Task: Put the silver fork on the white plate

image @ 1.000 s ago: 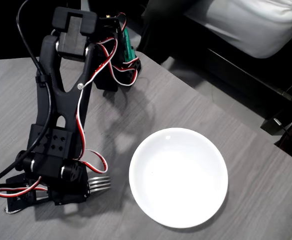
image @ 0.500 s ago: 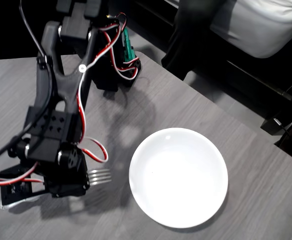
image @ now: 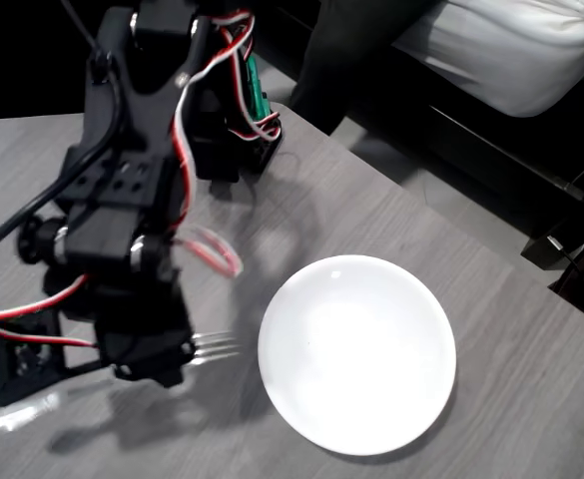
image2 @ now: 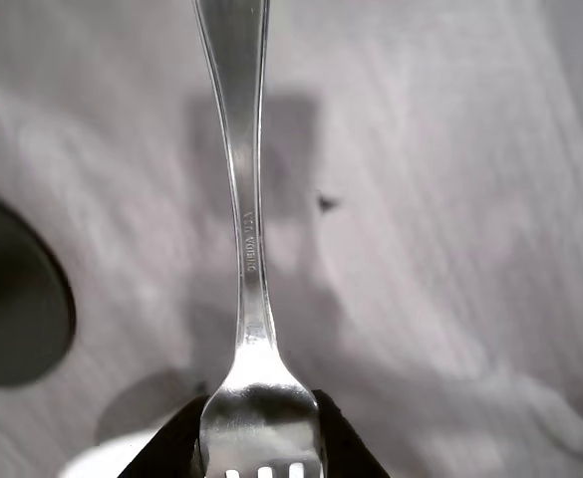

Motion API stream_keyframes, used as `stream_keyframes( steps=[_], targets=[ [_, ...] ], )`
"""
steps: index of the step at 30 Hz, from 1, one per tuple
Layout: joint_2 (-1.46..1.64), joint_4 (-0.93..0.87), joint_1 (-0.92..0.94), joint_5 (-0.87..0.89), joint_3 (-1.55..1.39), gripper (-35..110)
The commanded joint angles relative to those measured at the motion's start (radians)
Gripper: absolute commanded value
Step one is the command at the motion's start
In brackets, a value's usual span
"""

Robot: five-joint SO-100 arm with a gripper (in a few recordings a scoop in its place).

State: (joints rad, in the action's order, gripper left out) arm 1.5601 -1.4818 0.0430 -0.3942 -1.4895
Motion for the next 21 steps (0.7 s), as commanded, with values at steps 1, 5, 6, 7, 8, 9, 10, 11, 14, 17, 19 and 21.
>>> stream_keyframes(
  steps=[1,5,6,7,8,9,10,11,14,17,19,21],
  targets=[
    [0.057,-0.008,-0.069,0.025,0.051,0],
    [0.044,-0.011,-0.181,0.067,0.051,0],
    [0.041,-0.011,-0.213,0.080,0.051,0],
    [0.037,-0.011,-0.245,0.095,0.051,0],
    [0.032,-0.011,-0.278,0.109,0.051,0],
    [0.029,-0.011,-0.310,0.124,0.051,0],
    [0.025,-0.009,-0.342,0.137,0.051,0],
    [0.020,-0.006,-0.371,0.149,0.051,0],
    [-0.005,0.002,-0.449,0.183,0.052,0],
    [-0.040,0.018,-0.502,0.204,0.052,0],
    [-0.071,0.031,-0.529,0.212,0.057,0],
    [-0.112,0.040,-0.548,0.219,0.071,0]
  ],
)
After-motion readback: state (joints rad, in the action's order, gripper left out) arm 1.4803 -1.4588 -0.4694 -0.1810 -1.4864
